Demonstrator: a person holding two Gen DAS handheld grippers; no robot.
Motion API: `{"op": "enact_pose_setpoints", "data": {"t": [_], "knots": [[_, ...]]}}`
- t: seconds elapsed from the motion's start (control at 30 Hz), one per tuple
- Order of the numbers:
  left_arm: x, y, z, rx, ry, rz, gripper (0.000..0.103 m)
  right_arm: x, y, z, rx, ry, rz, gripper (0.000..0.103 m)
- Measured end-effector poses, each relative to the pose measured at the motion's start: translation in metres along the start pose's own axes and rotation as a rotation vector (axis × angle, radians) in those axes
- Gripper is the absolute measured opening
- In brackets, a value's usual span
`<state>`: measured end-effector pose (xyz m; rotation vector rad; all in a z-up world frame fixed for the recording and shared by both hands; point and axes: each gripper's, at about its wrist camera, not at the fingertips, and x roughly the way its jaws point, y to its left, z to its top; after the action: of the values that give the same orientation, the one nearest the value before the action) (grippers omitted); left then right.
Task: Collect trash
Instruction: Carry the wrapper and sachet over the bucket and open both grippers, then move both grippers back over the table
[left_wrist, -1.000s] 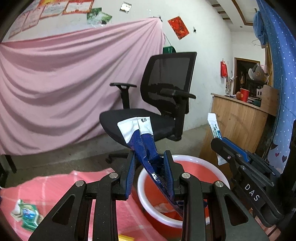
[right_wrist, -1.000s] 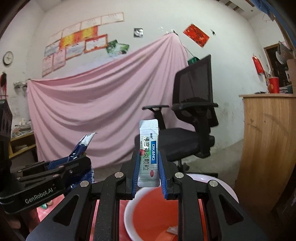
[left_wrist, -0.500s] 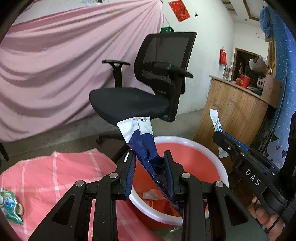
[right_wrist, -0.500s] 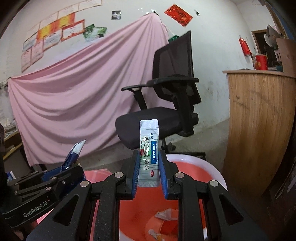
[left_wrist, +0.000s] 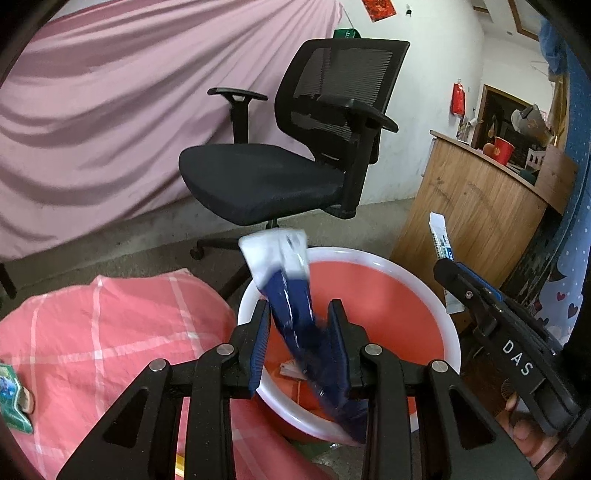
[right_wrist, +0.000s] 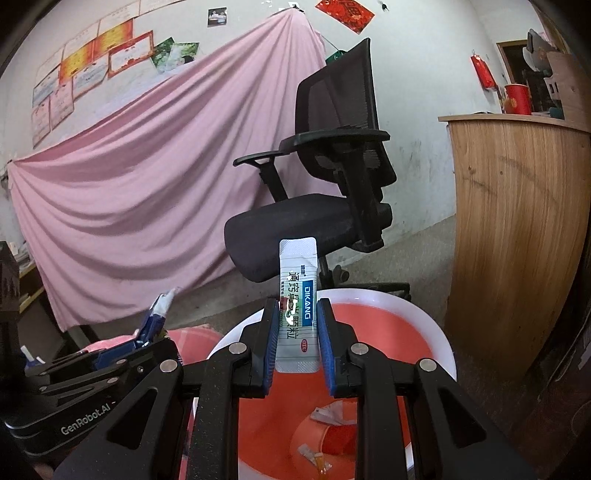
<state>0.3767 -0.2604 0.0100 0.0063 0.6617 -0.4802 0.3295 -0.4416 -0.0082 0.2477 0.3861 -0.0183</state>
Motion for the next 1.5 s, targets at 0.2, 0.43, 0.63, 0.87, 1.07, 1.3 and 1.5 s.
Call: {"op": "enact_pose_setpoints", "data": {"t": [0.2,0.43,0.63,0.87,1.07,1.3,1.5], "knots": [[-0.004,0.008,0.000,-0.024,-0.010,0.015,0.037,0.003,-0.003,0.001,0.008,0.010,-0.007,0.021],[-0.011,0.014,-0.001,-0.037,-0.021,0.028,0.043,0.004,-0.003,0.000,0.010,0.017,-0.016,0.031],[-0.020,0.020,0.000,-0.045,-0.045,0.051,0.048,0.003,-0.001,0.000,0.011,0.016,-0.021,0.048],[-0.039,0.036,-0.002,-0.084,-0.094,0.097,0.059,0.000,0.001,0.002,0.019,0.000,-0.020,0.071],[-0.067,0.050,-0.004,-0.123,-0.200,0.155,0.094,-0.009,0.007,0.006,0.028,-0.038,0.004,0.089],[-0.096,0.068,-0.006,-0.139,-0.287,0.228,0.100,-0.015,0.017,0.011,0.042,-0.073,0.041,0.103],[-0.121,0.087,-0.012,-0.159,-0.339,0.289,0.100,-0.015,0.042,0.013,0.004,-0.079,0.077,0.103]]}}
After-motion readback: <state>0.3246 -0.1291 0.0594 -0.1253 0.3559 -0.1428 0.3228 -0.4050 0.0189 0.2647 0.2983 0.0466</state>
